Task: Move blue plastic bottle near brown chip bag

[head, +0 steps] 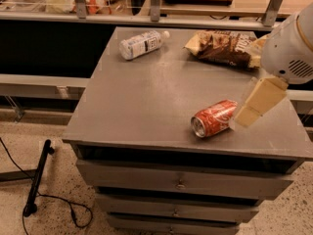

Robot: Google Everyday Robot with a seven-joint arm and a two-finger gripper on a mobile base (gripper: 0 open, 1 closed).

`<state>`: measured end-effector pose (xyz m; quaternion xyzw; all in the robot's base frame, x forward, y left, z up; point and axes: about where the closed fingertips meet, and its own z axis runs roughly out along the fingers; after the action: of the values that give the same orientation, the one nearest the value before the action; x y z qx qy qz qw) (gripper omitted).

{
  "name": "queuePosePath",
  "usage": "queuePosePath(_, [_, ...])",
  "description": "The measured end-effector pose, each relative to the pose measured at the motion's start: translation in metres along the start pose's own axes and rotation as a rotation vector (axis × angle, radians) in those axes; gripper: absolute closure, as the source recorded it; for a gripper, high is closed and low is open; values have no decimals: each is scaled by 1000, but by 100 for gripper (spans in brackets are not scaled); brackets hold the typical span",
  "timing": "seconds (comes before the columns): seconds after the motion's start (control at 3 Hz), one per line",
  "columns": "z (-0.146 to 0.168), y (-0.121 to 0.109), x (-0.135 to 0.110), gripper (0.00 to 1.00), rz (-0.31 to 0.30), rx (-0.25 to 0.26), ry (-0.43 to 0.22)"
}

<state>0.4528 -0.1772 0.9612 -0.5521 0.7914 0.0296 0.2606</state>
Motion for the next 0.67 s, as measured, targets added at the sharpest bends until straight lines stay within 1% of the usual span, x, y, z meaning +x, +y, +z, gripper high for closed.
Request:
queuePosePath(0.33, [13, 2, -18, 0, 81, 34, -122])
queuePosePath(0.67, [28, 9, -18, 0, 213, 66, -209])
